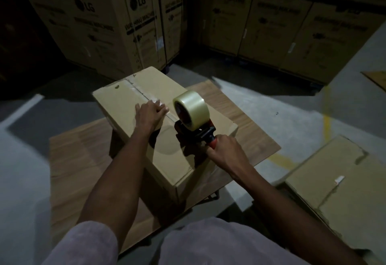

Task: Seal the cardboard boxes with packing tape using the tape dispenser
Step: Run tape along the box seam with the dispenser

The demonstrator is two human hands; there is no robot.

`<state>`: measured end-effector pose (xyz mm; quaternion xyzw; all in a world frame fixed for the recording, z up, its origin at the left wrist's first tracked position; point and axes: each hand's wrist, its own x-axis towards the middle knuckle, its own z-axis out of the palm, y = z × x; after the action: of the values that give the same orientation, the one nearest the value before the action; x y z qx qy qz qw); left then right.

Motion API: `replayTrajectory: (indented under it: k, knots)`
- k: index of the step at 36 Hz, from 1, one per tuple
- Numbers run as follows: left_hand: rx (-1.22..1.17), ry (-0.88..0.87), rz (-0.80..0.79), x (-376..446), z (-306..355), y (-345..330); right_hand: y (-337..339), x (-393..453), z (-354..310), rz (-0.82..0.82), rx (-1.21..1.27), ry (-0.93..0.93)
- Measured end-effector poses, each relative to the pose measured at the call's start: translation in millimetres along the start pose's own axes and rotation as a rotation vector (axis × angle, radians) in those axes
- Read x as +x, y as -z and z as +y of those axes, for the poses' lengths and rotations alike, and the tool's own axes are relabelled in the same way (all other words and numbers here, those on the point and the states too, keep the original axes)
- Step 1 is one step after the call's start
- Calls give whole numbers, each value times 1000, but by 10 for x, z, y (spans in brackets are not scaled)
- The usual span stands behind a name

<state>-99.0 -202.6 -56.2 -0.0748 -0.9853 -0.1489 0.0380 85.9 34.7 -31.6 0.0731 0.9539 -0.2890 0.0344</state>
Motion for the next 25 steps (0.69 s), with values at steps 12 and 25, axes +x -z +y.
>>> replayTrajectory:
  k: [12,25]
  knots:
    - [-39,-120,39,-120,218,20,-44,-122,125,-25,49,-109]
    - [-59,-46,-33,-279,366,-96,-4,-149,77,-52,71,-123]
